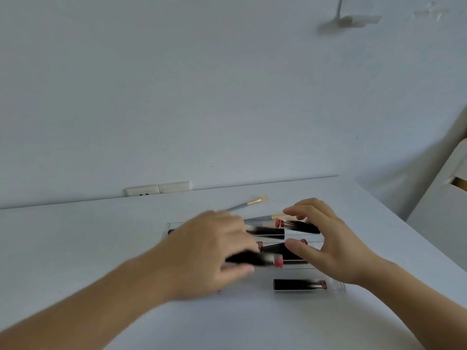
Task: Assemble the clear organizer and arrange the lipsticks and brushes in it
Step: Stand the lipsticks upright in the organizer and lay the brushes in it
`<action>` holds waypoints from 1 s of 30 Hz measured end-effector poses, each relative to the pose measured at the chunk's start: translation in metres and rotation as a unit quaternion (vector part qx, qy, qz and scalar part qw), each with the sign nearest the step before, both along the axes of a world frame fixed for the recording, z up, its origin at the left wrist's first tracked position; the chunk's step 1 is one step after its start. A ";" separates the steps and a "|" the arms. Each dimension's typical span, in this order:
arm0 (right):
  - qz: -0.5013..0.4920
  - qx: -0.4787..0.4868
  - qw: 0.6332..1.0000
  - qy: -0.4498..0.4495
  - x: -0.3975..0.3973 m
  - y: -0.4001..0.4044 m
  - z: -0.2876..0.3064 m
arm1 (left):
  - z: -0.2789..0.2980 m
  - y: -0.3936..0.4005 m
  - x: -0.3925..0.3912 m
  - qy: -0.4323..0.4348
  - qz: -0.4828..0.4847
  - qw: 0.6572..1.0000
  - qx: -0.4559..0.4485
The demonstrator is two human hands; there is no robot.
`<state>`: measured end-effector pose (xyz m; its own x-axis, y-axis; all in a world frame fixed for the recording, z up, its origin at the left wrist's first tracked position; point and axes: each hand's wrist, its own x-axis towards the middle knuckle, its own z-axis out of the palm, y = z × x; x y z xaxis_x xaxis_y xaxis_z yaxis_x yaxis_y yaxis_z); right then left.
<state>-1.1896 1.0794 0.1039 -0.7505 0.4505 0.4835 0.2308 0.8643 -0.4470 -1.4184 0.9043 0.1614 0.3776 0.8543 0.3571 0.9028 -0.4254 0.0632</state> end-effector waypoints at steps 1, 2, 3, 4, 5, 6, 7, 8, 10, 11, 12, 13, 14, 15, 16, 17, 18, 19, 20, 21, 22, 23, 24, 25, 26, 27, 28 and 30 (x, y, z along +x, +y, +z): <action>-0.001 -0.004 1.000 0.002 0.000 0.002 0.000 | -0.009 -0.003 0.004 0.034 -0.007 0.999 0.010; -0.002 -0.005 1.000 0.001 -0.001 0.003 0.000 | -0.018 -0.006 0.006 0.058 -0.003 0.998 0.017; -0.003 -0.007 1.000 0.000 -0.001 0.003 0.000 | -0.025 -0.008 0.005 0.071 0.004 0.997 0.024; -0.003 -0.009 1.000 -0.002 -0.001 0.004 0.000 | -0.030 -0.010 0.003 0.074 0.011 0.997 0.034; -0.003 -0.010 1.000 -0.003 -0.001 0.004 0.000 | -0.035 -0.011 0.000 0.069 0.014 0.996 0.048; -0.003 -0.010 1.000 -0.005 0.000 0.004 0.000 | -0.040 -0.012 -0.002 0.064 0.015 0.996 0.066; -0.004 -0.010 1.000 -0.008 0.000 0.004 0.000 | -0.044 -0.013 -0.004 0.063 0.015 0.994 0.085; -0.005 -0.012 1.000 -0.012 0.001 0.004 0.001 | -0.047 -0.013 -0.005 0.064 0.018 0.993 0.102; -0.006 -0.021 1.000 -0.021 0.000 0.004 0.007 | -0.051 -0.014 -0.007 0.056 0.025 0.990 0.124; -0.005 -0.027 0.999 -0.022 0.000 0.006 0.011 | -0.051 -0.014 -0.009 0.045 0.029 0.990 0.132; -0.005 -0.033 0.999 -0.019 -0.001 0.008 0.018 | -0.049 -0.014 -0.011 0.030 0.032 0.989 0.139; -0.007 -0.039 0.999 -0.014 -0.003 0.013 0.025 | -0.047 -0.013 -0.014 0.009 0.035 0.989 0.146; -0.010 -0.049 0.999 -0.011 -0.005 0.019 0.033 | -0.043 -0.011 -0.018 -0.017 0.039 0.988 0.151; -0.014 -0.067 0.998 -0.014 -0.009 0.026 0.040 | -0.038 -0.008 -0.023 -0.046 0.046 0.985 0.157; -0.018 -0.090 0.995 -0.031 -0.015 0.035 0.048 | -0.032 -0.003 -0.029 -0.079 0.059 0.982 0.158; -0.019 -0.105 0.992 -0.070 -0.022 0.044 0.054 | -0.025 0.005 -0.036 -0.118 0.083 0.979 0.146; -0.018 -0.106 0.986 -0.130 -0.031 0.054 0.058 | -0.015 0.014 -0.042 -0.158 0.121 0.974 0.111; -0.011 -0.097 0.975 -0.200 -0.042 0.063 0.060 | -0.006 0.027 -0.049 -0.186 0.165 0.967 0.056; -0.001 -0.087 0.959 -0.268 -0.053 0.069 0.061 | 0.001 0.044 -0.056 -0.191 0.204 0.960 -0.011; 0.009 -0.077 0.943 -0.323 -0.064 0.074 0.062 | 0.005 0.062 -0.063 -0.169 0.236 0.953 -0.082; 0.017 -0.070 0.930 -0.361 -0.075 0.077 0.062 | 0.007 0.081 -0.067 -0.133 0.258 0.945 -0.149; 0.022 -0.062 0.919 -0.388 -0.084 0.078 0.062 | 0.006 0.099 -0.069 -0.097 0.272 0.935 -0.208; 0.025 -0.053 0.911 -0.409 -0.092 0.079 0.061 | 0.003 0.115 -0.068 -0.066 0.280 0.923 -0.257; 0.025 -0.040 0.903 -0.427 -0.098 0.080 0.059 | -0.002 0.128 -0.066 -0.037 0.287 0.912 -0.290; 0.025 -0.026 0.896 -0.443 -0.102 0.080 0.056 | -0.008 0.138 -0.064 -0.008 0.293 0.905 -0.308; 0.025 -0.014 0.890 -0.454 -0.105 0.080 0.053 | -0.013 0.145 -0.062 0.018 0.295 0.903 -0.312; 0.027 -0.007 0.888 -0.458 -0.106 0.081 0.049 | -0.017 0.151 -0.061 0.037 0.295 0.904 -0.308; 0.032 -0.008 0.894 -0.448 -0.106 0.082 0.043 | -0.019 0.157 -0.062 0.053 0.289 0.906 -0.304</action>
